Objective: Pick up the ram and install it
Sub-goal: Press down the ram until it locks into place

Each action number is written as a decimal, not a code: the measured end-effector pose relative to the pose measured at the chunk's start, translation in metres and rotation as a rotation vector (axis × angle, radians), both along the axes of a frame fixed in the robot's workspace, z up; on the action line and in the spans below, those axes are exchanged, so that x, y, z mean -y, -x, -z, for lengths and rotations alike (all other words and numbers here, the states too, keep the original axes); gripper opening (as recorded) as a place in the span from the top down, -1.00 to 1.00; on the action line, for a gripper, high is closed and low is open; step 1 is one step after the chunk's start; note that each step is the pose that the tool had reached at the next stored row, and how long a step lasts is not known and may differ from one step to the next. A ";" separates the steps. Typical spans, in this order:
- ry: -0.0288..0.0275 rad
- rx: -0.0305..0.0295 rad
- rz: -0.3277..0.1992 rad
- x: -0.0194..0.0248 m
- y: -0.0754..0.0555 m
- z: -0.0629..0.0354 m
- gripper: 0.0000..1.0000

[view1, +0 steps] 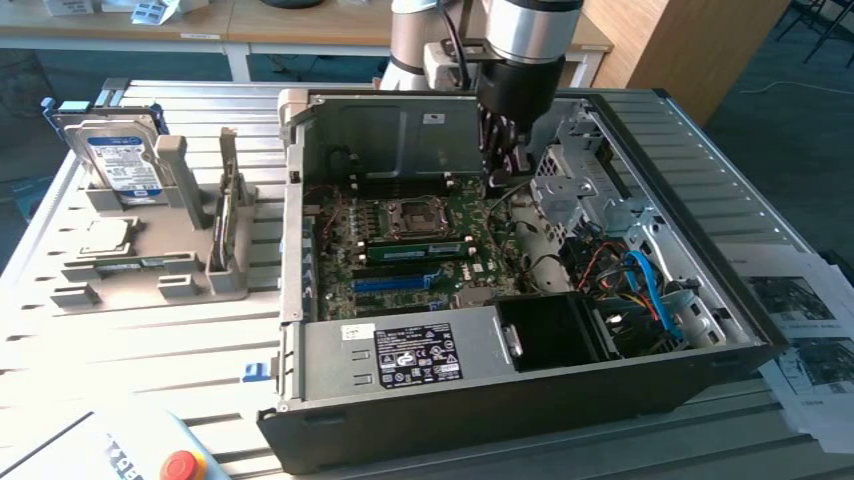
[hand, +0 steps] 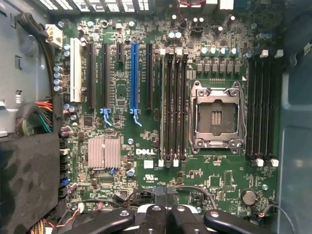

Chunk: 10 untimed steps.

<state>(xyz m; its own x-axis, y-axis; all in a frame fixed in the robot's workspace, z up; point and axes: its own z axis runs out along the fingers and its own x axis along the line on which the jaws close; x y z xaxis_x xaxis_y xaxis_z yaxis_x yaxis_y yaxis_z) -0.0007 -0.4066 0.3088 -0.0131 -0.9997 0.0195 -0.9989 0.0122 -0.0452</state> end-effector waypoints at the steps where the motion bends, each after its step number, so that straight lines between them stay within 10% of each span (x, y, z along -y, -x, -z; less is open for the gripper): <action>1: 0.0000 0.0012 0.000 0.0000 0.000 0.0009 0.80; 10: 0.0000 0.0092 0.000 0.0000 0.000 0.0102 0.80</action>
<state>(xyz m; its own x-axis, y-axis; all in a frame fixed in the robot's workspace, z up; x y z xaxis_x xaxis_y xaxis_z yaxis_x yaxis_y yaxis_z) -0.0008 -0.4066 0.2986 -0.0134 -0.9997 0.0193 -0.9984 0.0123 -0.0545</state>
